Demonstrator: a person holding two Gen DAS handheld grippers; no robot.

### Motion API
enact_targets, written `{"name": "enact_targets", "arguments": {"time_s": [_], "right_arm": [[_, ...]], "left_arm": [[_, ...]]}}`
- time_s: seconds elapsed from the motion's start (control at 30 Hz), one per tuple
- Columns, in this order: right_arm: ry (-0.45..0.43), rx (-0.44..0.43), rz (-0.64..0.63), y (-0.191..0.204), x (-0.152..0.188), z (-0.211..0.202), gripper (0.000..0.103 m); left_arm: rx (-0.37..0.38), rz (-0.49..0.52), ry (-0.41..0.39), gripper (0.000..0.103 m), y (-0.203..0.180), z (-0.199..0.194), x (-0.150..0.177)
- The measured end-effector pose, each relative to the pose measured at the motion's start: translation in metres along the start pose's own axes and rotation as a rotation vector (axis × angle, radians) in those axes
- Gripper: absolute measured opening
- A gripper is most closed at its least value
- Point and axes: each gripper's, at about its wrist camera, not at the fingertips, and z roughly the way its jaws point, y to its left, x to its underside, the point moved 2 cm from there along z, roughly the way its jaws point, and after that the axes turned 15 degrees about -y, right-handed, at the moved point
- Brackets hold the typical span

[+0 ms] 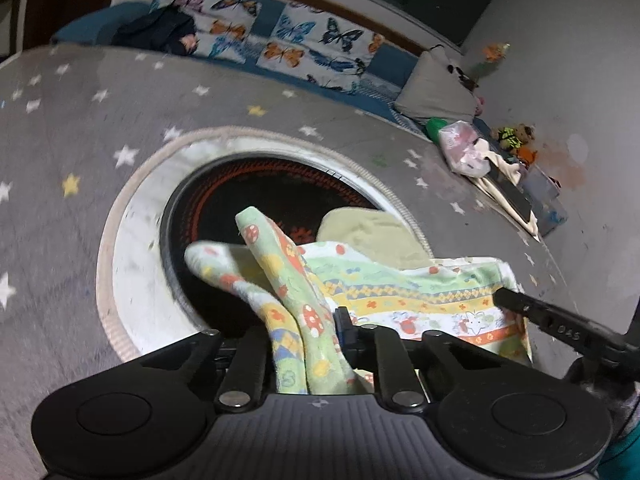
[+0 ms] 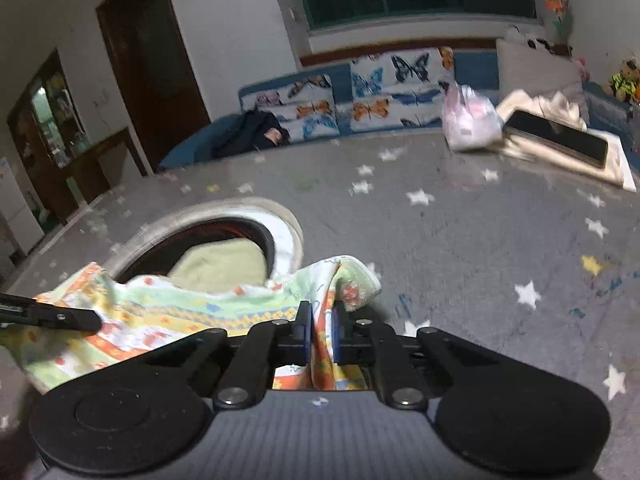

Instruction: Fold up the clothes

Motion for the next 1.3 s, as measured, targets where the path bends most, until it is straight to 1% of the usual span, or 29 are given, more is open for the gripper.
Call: {"name": "enact_targets", "arguments": {"time_s": [0.17,0.37,0.67,0.9,1.1,1.3], "right_arm": [[-0.054,-0.024,-0.051,0.013,-0.019,-0.022,0.008],[-0.114,0.004,-0.096,0.013,-0.045,-0.046,0.008],[-0.157,0.092,-0.145,-0.009,-0.071,-0.074,0.008],[-0.187,0.157,-0.167,-0.029,-0.086,-0.086,0.008],[-0.195,0.202,-0.18,-0.045,-0.091,-0.089,0.008],[-0.187,0.233,-0.178,-0.062,-0.092,-0.086,0.008]], "left_arm": [[0.03,0.053,-0.024,0.013,-0.023,-0.003,-0.012],[0.064,0.118,-0.047,0.013,-0.056,0.001,-0.023],[0.108,0.195,-0.045,0.013,-0.104,0.02,-0.033],[0.126,0.239,-0.048,0.013,-0.136,0.034,-0.042],[0.137,0.274,-0.044,0.013,-0.158,0.05,-0.04],[0.142,0.294,-0.034,0.013,-0.17,0.067,-0.038]]}}
